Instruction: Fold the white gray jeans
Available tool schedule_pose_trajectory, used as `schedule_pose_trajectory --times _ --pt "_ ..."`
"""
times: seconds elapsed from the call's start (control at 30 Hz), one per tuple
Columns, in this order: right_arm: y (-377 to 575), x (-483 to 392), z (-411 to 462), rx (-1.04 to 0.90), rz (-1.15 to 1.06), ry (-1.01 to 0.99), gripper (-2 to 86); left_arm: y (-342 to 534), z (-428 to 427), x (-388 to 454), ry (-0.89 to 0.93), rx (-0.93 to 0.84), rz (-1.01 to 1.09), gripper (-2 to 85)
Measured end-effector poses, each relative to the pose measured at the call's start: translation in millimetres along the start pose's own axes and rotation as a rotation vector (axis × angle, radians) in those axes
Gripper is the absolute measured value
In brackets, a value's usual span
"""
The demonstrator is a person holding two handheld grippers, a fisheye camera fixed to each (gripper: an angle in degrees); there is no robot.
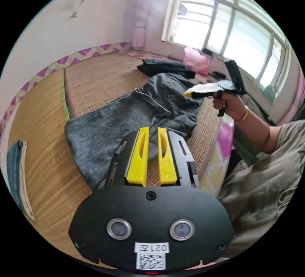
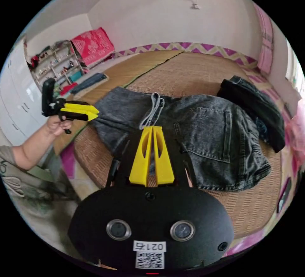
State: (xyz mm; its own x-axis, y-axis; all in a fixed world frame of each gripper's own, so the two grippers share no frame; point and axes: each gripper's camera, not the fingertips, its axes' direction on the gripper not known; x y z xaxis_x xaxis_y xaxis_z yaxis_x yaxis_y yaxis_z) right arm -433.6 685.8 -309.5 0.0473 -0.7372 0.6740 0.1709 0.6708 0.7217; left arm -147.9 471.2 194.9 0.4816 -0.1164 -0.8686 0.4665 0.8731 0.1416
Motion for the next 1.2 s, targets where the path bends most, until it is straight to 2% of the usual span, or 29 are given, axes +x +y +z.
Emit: schedule_pose_trajectory --times 0.1,0.13,0.23,0.3,0.5,0.6,0.73,0.87,0.97,1.07,1.13,1.2 --pt "-10.6 -16.6 -5.1 -0.073 -0.062 0.245 -0.9 -28.4 45.6 40.1 -0.065 -0.087 0.127 7.4" --pt "-13.9 -15.6 -10.3 -0.111 -0.063 0.25 -0.9 -33.3 52.3 45.5 -0.082 -0.099 0.141 7.7" --pt "-24.7 0.4 -12.8 -0.265 -0.065 0.048 -0.9 -53.9 74.2 61.1 -0.09 -0.117 0.181 7.4" --pt "-27.8 5.7 -4.5 -0.352 -0.084 -0.002 -0.9 -67.9 91.1 66.0 -0.055 -0.156 0.183 7.7" --pt "-27.6 -0.1 -44.3 -0.268 -0.131 0.044 -0.5 -81.2 120.0 70.3 -0.06 -0.227 0.165 9.6" --pt "-20.3 -6.6 -62.8 -0.235 -0.156 0.099 -0.5 -85.2 121.6 69.6 -0.082 -0.231 0.163 10.1" --pt "-14.0 6.5 -87.3 -0.216 -0.125 0.071 -0.5 -91.4 119.8 72.7 -0.119 -0.209 0.19 9.9" --pt "-7.1 8.5 -104.5 -0.215 -0.127 0.101 -0.4 -88.7 151.9 72.7 -0.134 -0.303 0.226 9.6" --pt "1.2 9.8 -117.6 -0.213 -0.139 0.131 -0.1 -78.8 151.1 58.4 -0.103 -0.281 0.216 7.4" --pt "9.2 30.8 -133.5 -0.205 -0.087 0.077 1.6 -68.7 141.5 23.2 -0.01 -0.227 0.1 2.1" --pt "20.7 58.2 -155.6 -0.149 0.019 0.051 4.9 -57.9 123.9 -9.1 0.066 -0.144 -0.011 0.3" --pt "34.6 77.7 -181.8 -0.072 0.087 0.001 6.1 -35.0 77.8 -52.5 0.153 0.015 -0.141 -0.5"
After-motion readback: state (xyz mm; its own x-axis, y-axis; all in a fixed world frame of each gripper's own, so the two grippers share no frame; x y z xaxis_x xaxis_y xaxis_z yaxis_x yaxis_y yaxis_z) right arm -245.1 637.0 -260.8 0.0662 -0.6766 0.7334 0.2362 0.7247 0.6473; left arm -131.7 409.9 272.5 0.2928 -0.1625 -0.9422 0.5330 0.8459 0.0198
